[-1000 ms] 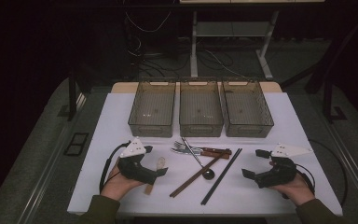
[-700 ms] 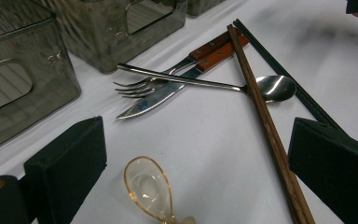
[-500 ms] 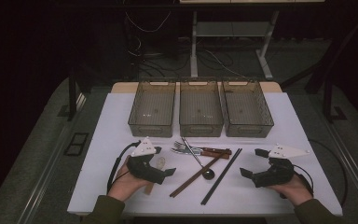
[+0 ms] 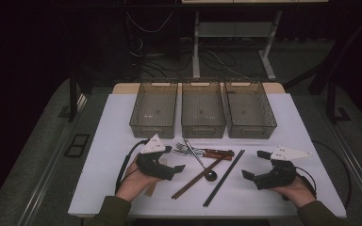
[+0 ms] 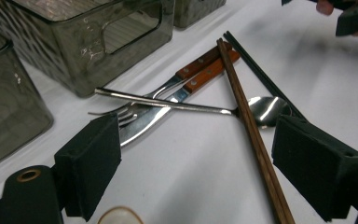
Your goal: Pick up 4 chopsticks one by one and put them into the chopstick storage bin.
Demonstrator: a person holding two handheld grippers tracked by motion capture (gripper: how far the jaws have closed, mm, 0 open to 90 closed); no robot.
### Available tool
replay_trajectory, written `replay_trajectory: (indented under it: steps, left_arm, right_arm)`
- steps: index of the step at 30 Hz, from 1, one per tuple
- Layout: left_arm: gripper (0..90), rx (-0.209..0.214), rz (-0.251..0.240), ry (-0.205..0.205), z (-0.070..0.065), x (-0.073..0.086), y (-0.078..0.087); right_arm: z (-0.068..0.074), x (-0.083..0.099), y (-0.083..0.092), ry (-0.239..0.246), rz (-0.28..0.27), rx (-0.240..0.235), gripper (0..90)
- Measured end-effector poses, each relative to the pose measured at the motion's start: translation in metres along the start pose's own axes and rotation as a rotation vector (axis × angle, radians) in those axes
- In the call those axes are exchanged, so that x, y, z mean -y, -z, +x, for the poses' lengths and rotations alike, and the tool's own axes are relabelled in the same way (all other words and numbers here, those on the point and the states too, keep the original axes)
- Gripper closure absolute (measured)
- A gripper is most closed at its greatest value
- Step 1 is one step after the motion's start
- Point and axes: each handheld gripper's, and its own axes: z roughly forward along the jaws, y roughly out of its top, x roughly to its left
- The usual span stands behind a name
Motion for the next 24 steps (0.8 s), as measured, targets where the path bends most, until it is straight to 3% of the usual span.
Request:
replay_trajectory:
  steps: [10, 20, 24]
  left_arm:
    - [21.5, 0.040, 0.014, -0.011, -0.005, -0.012, -0.015]
    - [41.6, 0.084, 0.051, -0.002, -0.014, -0.011, -0.032]
    - [53.6, 0.102, 0.063, -0.011, -0.019, -0.007, -0.037]
  right_arm:
    - [-0.001, 0.003, -0.003, 0.005, 0.026, 0.025, 1.4]
    - [-0.001, 0.005, -0.001, -0.001, 0.028, 0.022, 1.4]
    - [0.000, 0.005, 0.000, 0.001, 0.026, 0.031, 1.4]
